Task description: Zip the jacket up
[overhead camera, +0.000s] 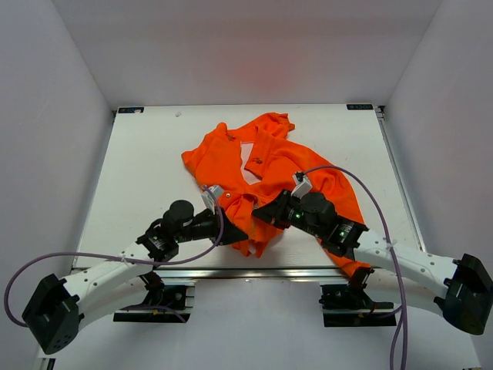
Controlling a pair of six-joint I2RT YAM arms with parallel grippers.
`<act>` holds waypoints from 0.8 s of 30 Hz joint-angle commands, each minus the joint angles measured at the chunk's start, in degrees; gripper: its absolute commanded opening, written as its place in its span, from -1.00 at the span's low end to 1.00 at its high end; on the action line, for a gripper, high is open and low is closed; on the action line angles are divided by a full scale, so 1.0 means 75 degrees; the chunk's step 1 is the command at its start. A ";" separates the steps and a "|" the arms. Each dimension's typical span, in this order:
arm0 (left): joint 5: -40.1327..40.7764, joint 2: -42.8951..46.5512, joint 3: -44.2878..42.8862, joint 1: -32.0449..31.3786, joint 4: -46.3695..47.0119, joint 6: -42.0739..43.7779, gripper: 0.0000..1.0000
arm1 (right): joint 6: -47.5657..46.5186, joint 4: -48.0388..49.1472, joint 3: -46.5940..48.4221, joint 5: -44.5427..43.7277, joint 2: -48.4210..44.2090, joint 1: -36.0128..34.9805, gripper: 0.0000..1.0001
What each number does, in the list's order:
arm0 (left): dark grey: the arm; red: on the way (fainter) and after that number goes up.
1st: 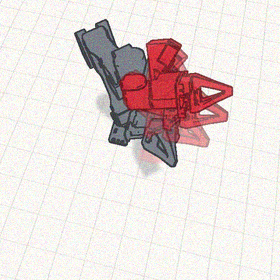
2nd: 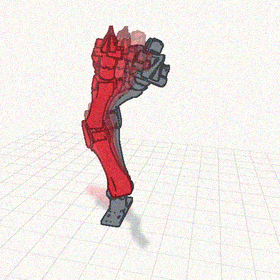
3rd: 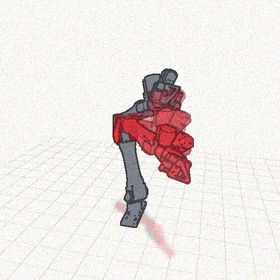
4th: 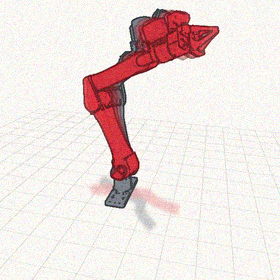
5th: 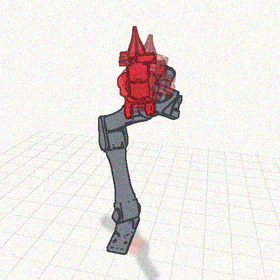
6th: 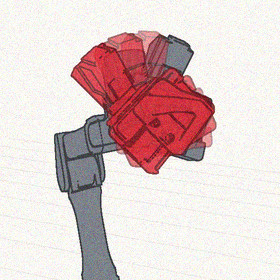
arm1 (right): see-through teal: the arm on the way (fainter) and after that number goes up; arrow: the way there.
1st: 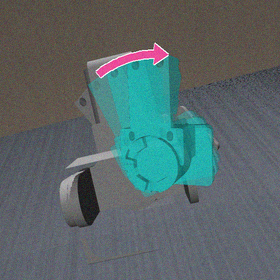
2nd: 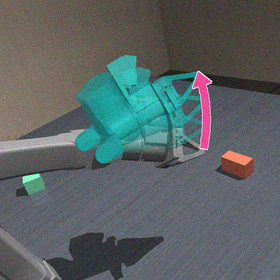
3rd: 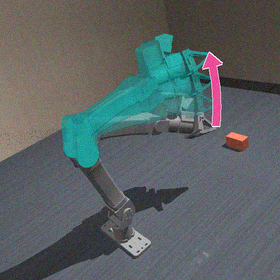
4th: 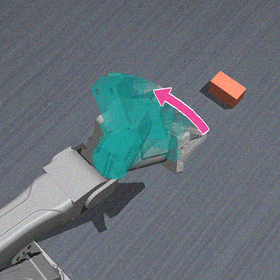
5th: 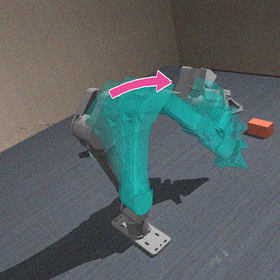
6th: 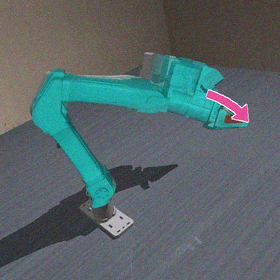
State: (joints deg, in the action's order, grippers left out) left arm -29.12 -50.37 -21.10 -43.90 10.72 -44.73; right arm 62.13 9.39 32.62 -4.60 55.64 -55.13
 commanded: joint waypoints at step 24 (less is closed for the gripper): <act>-0.0243 0.2474 0.0529 -0.0018 -0.4382 -0.0974 -1.00 | -0.2794 0.0815 0.1416 0.2697 0.2579 0.1433 -1.00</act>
State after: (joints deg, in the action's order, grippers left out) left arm -28.91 -31.77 -15.70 -43.24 -15.97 -52.10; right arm 51.24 16.01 39.64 11.66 77.21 -45.91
